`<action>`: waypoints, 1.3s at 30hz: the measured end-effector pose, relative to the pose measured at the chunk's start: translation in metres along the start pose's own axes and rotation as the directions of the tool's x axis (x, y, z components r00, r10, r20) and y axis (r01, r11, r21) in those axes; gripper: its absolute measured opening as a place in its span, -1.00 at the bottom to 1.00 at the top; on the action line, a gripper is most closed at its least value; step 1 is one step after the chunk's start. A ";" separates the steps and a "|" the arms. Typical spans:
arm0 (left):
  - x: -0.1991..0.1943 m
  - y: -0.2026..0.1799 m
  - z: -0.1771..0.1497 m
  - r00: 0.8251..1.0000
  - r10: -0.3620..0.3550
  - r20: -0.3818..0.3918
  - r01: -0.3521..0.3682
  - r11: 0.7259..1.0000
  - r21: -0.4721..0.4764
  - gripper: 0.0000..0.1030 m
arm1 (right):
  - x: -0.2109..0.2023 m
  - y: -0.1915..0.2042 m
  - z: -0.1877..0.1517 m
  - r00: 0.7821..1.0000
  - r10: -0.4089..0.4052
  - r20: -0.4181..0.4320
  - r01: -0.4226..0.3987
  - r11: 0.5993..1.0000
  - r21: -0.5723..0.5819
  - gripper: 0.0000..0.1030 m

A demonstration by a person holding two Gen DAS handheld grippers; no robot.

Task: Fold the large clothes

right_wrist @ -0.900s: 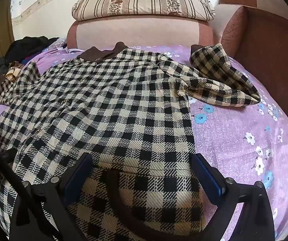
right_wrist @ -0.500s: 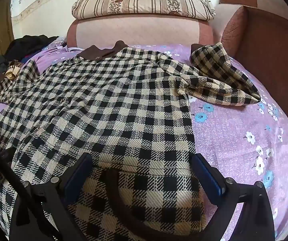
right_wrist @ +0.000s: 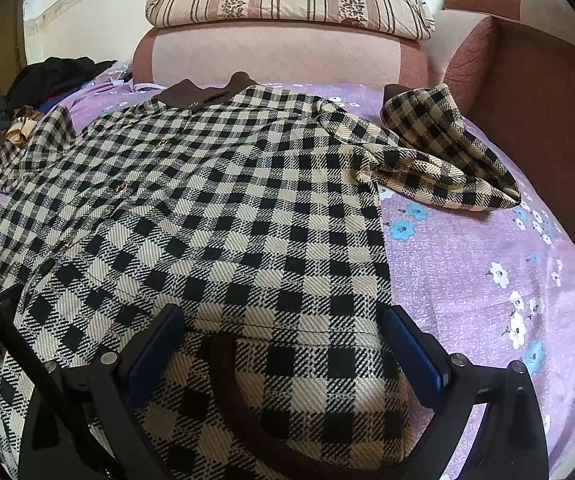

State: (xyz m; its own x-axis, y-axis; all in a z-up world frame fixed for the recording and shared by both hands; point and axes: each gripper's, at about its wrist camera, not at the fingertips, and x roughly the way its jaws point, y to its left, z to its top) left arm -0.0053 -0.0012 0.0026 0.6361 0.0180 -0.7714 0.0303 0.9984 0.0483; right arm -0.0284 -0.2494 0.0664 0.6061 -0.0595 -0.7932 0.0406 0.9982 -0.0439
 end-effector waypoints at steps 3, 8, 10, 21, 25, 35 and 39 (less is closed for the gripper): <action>-0.002 -0.001 0.000 1.000 -0.003 -0.013 0.003 1.000 -0.001 1.00 | 0.000 0.000 -0.001 1.000 0.002 -0.002 -0.002 1.000 -0.002 0.97; -0.026 0.009 0.005 0.999 -0.019 0.047 0.021 0.999 -0.040 0.89 | -0.007 -0.010 0.008 1.000 0.022 0.001 -0.022 1.000 0.005 0.86; -0.036 0.014 0.008 0.995 -0.037 0.091 0.042 0.998 -0.051 0.89 | -0.019 -0.030 0.025 0.999 0.010 0.048 -0.011 1.000 0.028 0.85; -0.027 0.013 0.016 0.994 -0.089 0.060 0.093 0.994 -0.062 0.89 | 0.027 -0.143 0.151 0.978 -0.193 0.078 0.189 0.981 0.048 0.85; -0.022 0.011 0.019 0.995 -0.077 0.057 0.080 0.995 -0.063 0.89 | 0.076 -0.138 0.174 0.990 -0.140 -0.029 0.142 0.989 0.041 0.20; -0.026 0.032 0.027 0.992 -0.090 0.089 0.102 0.985 -0.142 0.89 | 0.037 -0.279 0.155 0.939 -0.326 -0.109 0.340 0.829 0.444 -0.85; -0.034 0.041 0.030 0.991 -0.062 0.117 0.080 0.984 -0.156 0.89 | 0.019 -0.341 0.115 0.858 -0.448 -0.252 0.506 0.651 0.566 -0.75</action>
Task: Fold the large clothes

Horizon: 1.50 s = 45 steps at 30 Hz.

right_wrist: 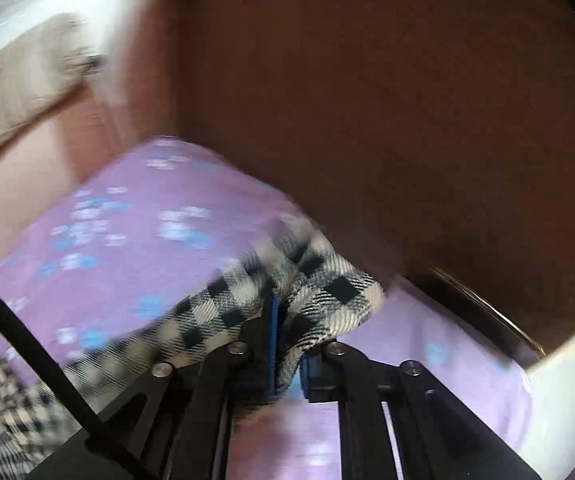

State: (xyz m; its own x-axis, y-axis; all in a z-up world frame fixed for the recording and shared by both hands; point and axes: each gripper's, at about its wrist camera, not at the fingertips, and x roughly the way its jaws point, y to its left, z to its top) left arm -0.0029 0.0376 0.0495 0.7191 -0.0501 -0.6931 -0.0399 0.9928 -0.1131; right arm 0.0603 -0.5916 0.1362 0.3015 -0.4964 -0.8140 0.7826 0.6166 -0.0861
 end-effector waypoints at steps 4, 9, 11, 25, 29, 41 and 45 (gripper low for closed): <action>-0.016 0.027 0.011 0.997 0.062 0.048 -0.061 0.998 -0.030 0.89 | -0.015 -0.015 -0.023 1.000 0.001 0.000 -0.001 0.999 -0.033 -0.03; -0.029 0.088 0.015 0.994 0.105 0.012 -0.102 0.985 -0.138 0.89 | -0.063 0.005 -0.095 0.903 0.413 -0.119 -0.424 0.901 -0.087 0.31; -0.028 0.114 0.008 0.997 0.070 -0.039 -0.076 0.979 -0.190 0.89 | -0.074 0.016 -0.127 0.801 0.556 -0.221 -0.584 0.807 -0.084 0.31; -0.021 0.102 -0.053 0.920 -0.309 -0.242 0.261 0.942 -0.212 0.02 | -0.115 0.043 -0.259 0.362 0.812 -0.457 -0.902 0.429 0.048 0.34; -0.037 0.100 -0.070 0.904 -0.357 -0.236 0.302 0.923 -0.238 0.00 | -0.124 0.040 -0.293 0.223 0.827 -0.516 -0.932 0.336 0.135 0.34; -0.058 0.090 -0.096 0.944 -0.210 -0.253 0.176 0.973 -0.151 -0.48 | -0.140 0.020 -0.350 0.191 0.777 -0.600 -0.926 0.345 0.152 -0.27; -0.074 0.103 -0.095 0.953 -0.178 -0.243 0.137 0.975 -0.177 -0.89 | -0.141 0.015 -0.352 0.256 0.751 -0.608 -0.915 0.392 0.099 -0.79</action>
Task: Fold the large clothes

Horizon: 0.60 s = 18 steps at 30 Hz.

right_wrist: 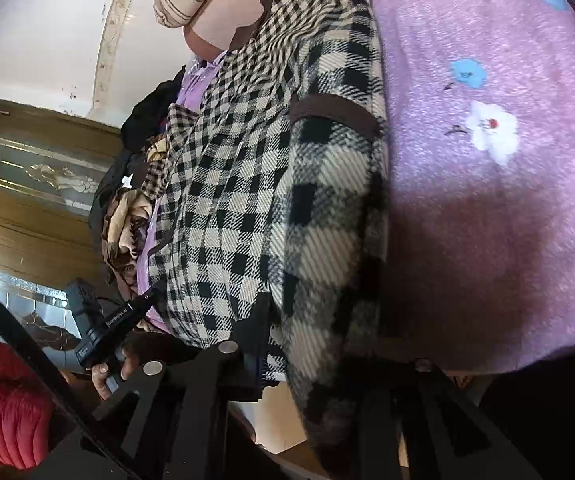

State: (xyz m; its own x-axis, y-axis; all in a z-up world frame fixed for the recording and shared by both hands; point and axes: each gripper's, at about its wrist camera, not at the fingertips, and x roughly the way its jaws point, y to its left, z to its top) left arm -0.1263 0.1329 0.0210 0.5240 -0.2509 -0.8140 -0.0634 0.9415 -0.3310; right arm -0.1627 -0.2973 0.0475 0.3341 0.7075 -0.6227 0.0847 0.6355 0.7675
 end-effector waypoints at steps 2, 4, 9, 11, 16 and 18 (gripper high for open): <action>-0.017 0.007 -0.003 1.000 0.015 0.020 -0.014 1.000 -0.011 -0.93 | -0.011 0.001 -0.008 1.000 -0.024 0.007 0.024 1.000 -0.009 -0.83; -0.028 0.014 -0.008 0.999 0.036 0.024 -0.035 0.999 -0.015 -0.96 | -0.019 0.001 -0.016 0.999 -0.048 0.009 0.048 0.999 -0.016 -0.85; -0.054 0.026 -0.013 0.992 0.112 0.051 -0.112 0.994 -0.001 -0.98 | -0.028 -0.010 -0.025 0.990 -0.141 -0.021 0.141 0.990 -0.007 -0.80; -0.062 0.032 -0.007 0.990 0.118 0.080 -0.116 0.993 -0.024 -0.93 | -0.039 -0.010 -0.022 0.993 -0.122 0.001 0.122 0.993 0.001 -0.73; -0.071 0.053 0.045 0.960 0.200 0.197 -0.177 0.976 -0.128 0.14 | -0.071 0.020 0.002 0.974 -0.185 0.134 0.201 0.972 -0.119 -0.16; -0.066 0.059 0.075 0.947 0.220 0.233 -0.187 0.970 -0.154 0.29 | -0.070 0.037 0.011 0.956 -0.241 0.167 0.269 0.947 -0.176 -0.16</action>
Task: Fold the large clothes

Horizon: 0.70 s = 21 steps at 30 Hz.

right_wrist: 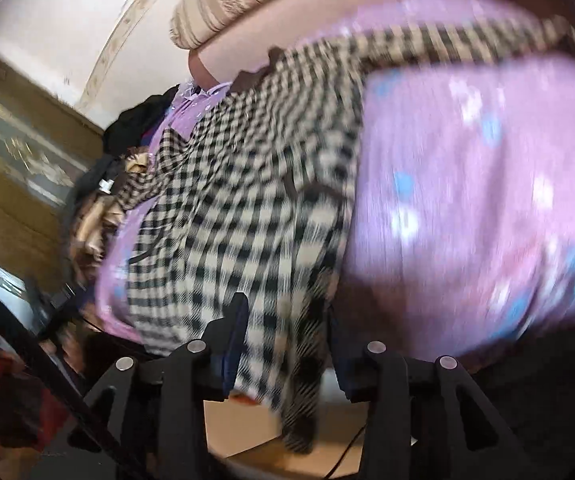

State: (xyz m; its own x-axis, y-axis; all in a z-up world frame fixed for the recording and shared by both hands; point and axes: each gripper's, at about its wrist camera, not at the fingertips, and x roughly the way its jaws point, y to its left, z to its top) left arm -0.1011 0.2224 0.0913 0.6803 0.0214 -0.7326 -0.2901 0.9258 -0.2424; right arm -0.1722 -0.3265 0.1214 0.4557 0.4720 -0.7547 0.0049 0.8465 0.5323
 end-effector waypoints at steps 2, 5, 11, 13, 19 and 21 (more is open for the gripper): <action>0.023 0.002 0.034 0.999 0.017 0.029 -0.016 1.000 -0.021 0.32 | -0.002 0.015 0.010 0.997 -0.066 0.036 0.068 0.996 -0.063 -0.02; 0.072 0.009 0.083 0.995 0.094 0.042 -0.093 0.995 -0.033 0.32 | 0.003 0.028 0.025 0.988 -0.129 0.082 0.137 0.984 -0.112 0.10; 0.162 0.041 0.154 0.958 0.285 0.032 -0.282 0.957 -0.069 0.32 | 0.048 0.039 0.043 0.982 -0.186 0.023 0.187 0.978 -0.090 0.10; 0.179 0.048 0.170 0.953 0.300 0.039 -0.296 0.952 -0.075 0.32 | 0.069 0.045 0.047 0.979 -0.202 -0.011 0.200 0.975 -0.094 0.09; 0.221 0.053 0.198 0.955 0.296 0.032 -0.294 0.954 -0.057 0.32 | 0.123 0.065 0.058 0.962 -0.261 -0.078 0.244 0.954 -0.177 0.10; 0.229 0.048 0.202 0.938 0.345 0.030 -0.344 0.939 -0.026 -0.18 | 0.132 0.075 0.061 0.955 -0.290 -0.064 0.269 0.937 -0.224 0.10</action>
State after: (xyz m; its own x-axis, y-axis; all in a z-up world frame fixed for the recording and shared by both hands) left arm 0.1764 0.3475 0.0407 0.5584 0.3508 -0.7518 -0.5241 0.8516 0.0082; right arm -0.0577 -0.2156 0.0855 0.3770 0.2210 -0.8994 -0.0716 0.9752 0.2096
